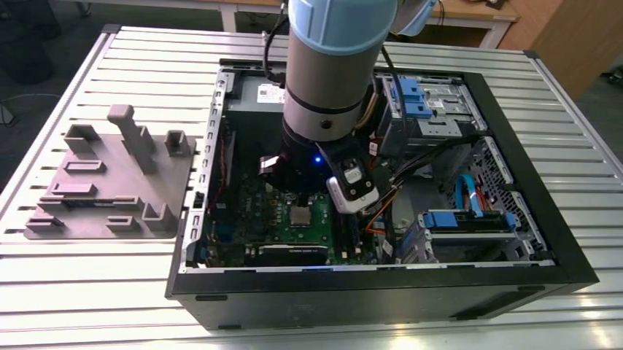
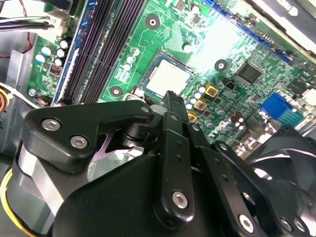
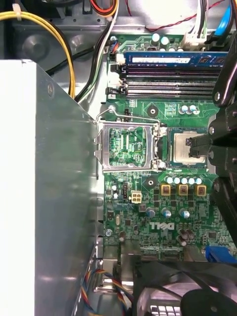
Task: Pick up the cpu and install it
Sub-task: 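Close the cpu cover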
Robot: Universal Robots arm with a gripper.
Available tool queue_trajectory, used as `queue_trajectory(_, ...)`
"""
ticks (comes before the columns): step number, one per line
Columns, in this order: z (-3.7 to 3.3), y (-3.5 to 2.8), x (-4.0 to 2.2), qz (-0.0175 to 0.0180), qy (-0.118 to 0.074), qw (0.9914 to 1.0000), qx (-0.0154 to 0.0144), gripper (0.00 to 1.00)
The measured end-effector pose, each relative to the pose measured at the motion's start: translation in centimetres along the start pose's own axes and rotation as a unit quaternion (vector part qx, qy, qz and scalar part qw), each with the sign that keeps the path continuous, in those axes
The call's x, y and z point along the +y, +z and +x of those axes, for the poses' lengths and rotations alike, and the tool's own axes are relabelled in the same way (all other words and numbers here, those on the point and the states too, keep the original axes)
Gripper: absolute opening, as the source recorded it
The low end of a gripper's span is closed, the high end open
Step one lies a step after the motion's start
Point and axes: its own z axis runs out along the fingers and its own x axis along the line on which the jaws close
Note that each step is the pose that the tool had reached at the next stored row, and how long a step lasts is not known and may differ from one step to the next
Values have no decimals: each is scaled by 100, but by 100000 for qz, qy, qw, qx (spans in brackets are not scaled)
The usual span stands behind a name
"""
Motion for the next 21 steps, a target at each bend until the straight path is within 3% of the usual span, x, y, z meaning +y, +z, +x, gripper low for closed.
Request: queue_trajectory(21, 10, -290, 12, 4, 0, 100000, 1, 10)
